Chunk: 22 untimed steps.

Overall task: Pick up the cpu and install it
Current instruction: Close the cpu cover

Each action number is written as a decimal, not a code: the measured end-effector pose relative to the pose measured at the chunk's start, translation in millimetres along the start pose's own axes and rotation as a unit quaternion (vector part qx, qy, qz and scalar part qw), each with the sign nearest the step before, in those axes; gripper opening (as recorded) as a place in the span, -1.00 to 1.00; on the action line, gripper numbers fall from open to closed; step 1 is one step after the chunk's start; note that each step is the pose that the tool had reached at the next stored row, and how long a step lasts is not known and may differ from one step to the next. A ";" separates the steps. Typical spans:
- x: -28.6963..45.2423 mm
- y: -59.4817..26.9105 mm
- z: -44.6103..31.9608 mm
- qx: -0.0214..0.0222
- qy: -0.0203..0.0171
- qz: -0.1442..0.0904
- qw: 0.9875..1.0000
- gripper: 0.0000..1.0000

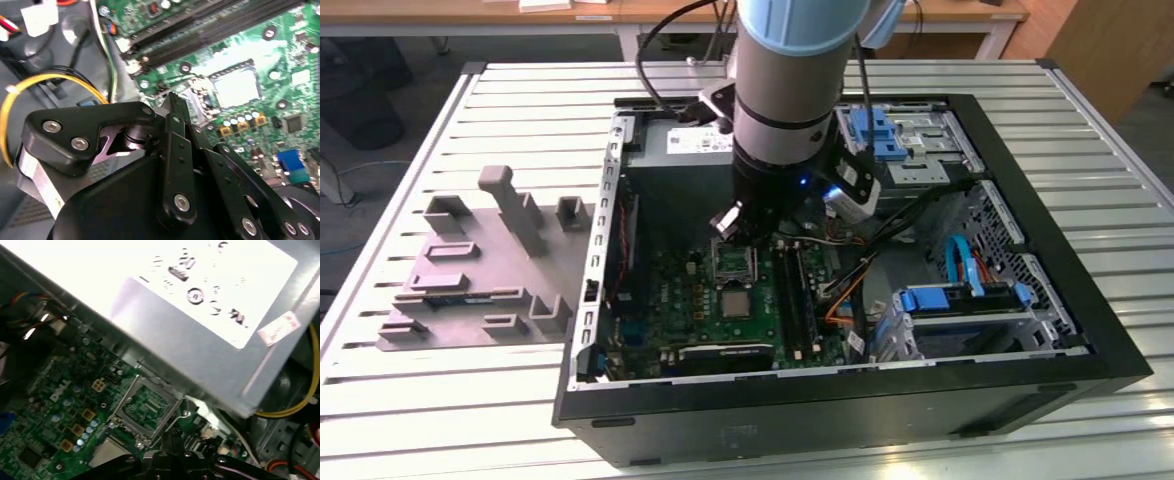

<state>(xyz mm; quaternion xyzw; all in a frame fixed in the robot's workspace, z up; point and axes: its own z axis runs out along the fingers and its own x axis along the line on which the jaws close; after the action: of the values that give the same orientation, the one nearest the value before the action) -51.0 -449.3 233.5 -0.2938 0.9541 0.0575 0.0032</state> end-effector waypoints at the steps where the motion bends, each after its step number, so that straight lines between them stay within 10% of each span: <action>1: -2.5 0.2 0.5 0.000 0.000 0.000 1.000 -0.79; 8: -4.7 0.2 2.7 -0.002 0.005 -0.043 0.999 -0.79; 16: -6.2 -0.7 6.5 0.001 -0.005 -0.053 0.999 -0.79; 22: -6.6 -0.6 6.9 0.000 -0.006 -0.053 0.999 -0.79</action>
<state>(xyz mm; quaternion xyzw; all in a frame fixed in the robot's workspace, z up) -45.4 -445.3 226.8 -0.3435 0.9372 0.0586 0.0119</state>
